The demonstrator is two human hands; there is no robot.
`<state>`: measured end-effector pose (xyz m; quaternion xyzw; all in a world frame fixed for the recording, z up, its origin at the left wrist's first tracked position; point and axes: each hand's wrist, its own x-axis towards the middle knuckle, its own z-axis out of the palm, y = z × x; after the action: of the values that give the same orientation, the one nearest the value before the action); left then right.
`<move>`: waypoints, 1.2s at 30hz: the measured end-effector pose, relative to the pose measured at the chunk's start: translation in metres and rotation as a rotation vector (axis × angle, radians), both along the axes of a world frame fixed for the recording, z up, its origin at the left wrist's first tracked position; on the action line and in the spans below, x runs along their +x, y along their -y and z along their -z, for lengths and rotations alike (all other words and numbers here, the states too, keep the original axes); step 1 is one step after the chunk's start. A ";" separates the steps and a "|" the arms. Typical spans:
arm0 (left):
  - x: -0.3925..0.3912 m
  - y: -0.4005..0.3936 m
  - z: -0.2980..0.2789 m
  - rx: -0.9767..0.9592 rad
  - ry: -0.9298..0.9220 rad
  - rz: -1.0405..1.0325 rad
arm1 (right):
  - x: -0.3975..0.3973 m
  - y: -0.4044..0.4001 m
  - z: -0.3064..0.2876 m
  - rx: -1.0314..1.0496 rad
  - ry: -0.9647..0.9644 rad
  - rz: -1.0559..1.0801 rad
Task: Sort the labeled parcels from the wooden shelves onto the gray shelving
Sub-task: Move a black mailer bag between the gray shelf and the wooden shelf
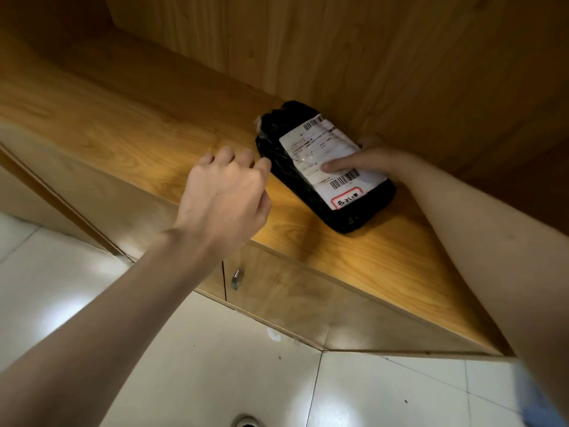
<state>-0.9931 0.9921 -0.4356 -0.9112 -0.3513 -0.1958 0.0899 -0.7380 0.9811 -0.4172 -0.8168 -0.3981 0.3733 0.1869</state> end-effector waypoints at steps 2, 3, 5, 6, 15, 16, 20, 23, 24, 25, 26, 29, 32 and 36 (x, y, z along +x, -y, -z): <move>-0.007 0.005 -0.009 0.002 0.009 0.001 | -0.013 0.016 -0.006 0.047 -0.058 0.079; -0.009 0.009 -0.016 0.003 0.016 0.003 | -0.020 0.026 -0.009 0.069 -0.089 0.120; -0.016 0.020 -0.031 -0.008 0.024 0.020 | -0.039 0.048 -0.014 0.120 -0.165 0.205; -0.021 0.026 -0.039 -0.013 0.030 0.031 | -0.050 0.062 -0.017 0.156 -0.213 0.255; -0.077 0.091 -0.153 0.033 0.078 0.147 | -0.166 0.193 -0.108 0.480 -0.523 0.492; -0.083 0.101 -0.167 0.034 0.086 0.164 | -0.177 0.206 -0.124 0.524 -0.532 0.506; -0.092 0.140 -0.229 0.094 0.122 0.252 | -0.211 0.255 -0.192 0.677 -0.461 0.554; -0.090 0.170 -0.277 0.192 0.154 0.350 | -0.228 0.295 -0.236 0.772 -0.381 0.569; -0.089 0.180 -0.291 0.209 0.161 0.381 | -0.232 0.309 -0.248 0.799 -0.363 0.582; -0.087 0.190 -0.304 0.224 0.170 0.409 | -0.235 0.323 -0.259 0.824 -0.347 0.597; -0.084 0.199 -0.316 0.236 0.177 0.434 | -0.237 0.337 -0.269 0.847 -0.333 0.616; -0.073 0.230 -0.346 0.262 0.213 0.512 | -0.239 0.380 -0.296 0.931 -0.282 0.681; -0.055 0.264 -0.369 0.276 0.239 0.604 | -0.237 0.430 -0.318 0.992 -0.229 0.753; -0.023 0.315 -0.388 0.265 0.268 0.738 | -0.228 0.499 -0.342 1.083 -0.133 0.890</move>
<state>-1.0161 0.6766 -0.0472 -0.9229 0.0184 -0.3754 0.0835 -0.9658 0.4825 -0.0752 -0.6697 -0.1437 0.0599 0.7261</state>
